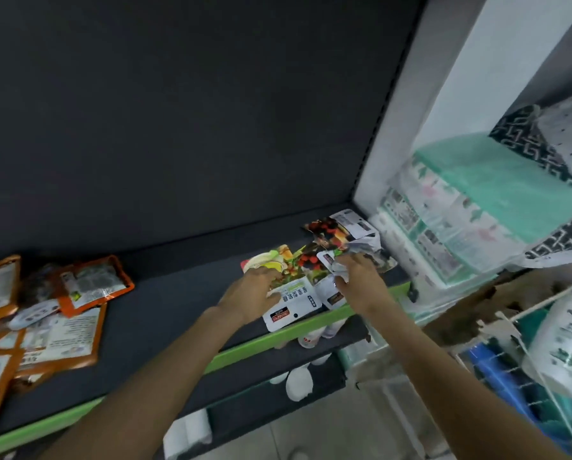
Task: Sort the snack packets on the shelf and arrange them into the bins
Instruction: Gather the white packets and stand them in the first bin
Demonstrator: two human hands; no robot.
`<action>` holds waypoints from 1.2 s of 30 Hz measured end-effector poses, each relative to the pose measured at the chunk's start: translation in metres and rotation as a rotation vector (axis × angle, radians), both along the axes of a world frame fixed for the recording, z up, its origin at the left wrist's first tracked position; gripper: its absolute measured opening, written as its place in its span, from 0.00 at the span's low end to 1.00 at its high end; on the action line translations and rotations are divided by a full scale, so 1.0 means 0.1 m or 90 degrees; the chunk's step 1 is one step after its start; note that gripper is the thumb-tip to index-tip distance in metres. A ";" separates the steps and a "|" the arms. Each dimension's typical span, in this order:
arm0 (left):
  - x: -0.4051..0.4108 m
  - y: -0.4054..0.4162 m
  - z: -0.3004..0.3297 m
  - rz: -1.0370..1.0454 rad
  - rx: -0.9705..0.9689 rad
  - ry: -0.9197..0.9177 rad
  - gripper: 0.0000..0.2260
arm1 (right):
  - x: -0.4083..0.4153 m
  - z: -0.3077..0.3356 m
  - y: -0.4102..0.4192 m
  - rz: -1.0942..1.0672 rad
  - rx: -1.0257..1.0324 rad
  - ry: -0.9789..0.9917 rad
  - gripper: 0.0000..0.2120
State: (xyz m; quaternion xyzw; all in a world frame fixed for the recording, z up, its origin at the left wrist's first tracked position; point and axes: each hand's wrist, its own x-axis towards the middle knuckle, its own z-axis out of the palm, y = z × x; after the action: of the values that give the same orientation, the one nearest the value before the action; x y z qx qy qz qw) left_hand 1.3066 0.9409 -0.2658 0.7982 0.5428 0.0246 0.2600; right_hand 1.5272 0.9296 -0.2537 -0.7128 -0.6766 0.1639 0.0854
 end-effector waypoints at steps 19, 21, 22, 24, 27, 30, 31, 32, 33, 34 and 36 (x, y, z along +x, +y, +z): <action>0.21 0.14 -0.46 0.151 -0.027 0.179 0.39 | 0.49 -0.42 0.46 0.293 -0.123 -0.177 0.34; 0.17 0.13 -0.44 0.148 -0.013 0.189 0.38 | 0.42 -0.43 0.47 0.338 -0.120 -0.254 0.34; 0.15 0.13 -0.43 0.152 -0.009 0.185 0.37 | 0.38 -0.44 0.49 0.356 -0.113 -0.288 0.34; 0.10 0.10 -0.40 0.171 -0.007 0.165 0.34 | 0.31 -0.44 0.54 0.377 -0.100 -0.332 0.34; -0.05 -0.03 -0.37 0.215 0.011 0.159 0.29 | 0.13 -0.48 0.60 0.394 -0.085 -0.359 0.34; -0.26 -0.15 -0.35 0.248 0.019 0.182 0.28 | -0.13 -0.49 0.67 0.402 -0.069 -0.315 0.35; -0.31 -0.17 -0.34 0.254 0.026 0.183 0.27 | -0.20 -0.48 0.68 0.409 -0.073 -0.284 0.35; -0.35 -0.18 -0.33 0.257 0.038 0.180 0.26 | -0.25 -0.47 0.70 0.416 -0.084 -0.252 0.37; -0.36 -0.20 -0.33 0.256 0.055 0.172 0.24 | -0.27 -0.46 0.70 0.424 -0.095 -0.220 0.39; -0.36 -0.20 -0.32 0.251 0.074 0.162 0.21 | -0.26 -0.45 0.70 0.433 -0.108 -0.195 0.42; -0.33 -0.24 -0.34 0.238 0.116 0.149 0.15 | -0.22 -0.44 0.68 0.462 -0.132 -0.180 0.47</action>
State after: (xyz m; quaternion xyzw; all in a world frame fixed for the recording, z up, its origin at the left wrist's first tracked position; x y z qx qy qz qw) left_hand 1.2736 0.9173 -0.3001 0.7016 0.7030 0.0285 0.1127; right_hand 1.5055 0.9974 -0.2977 -0.4479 -0.8693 0.1512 -0.1443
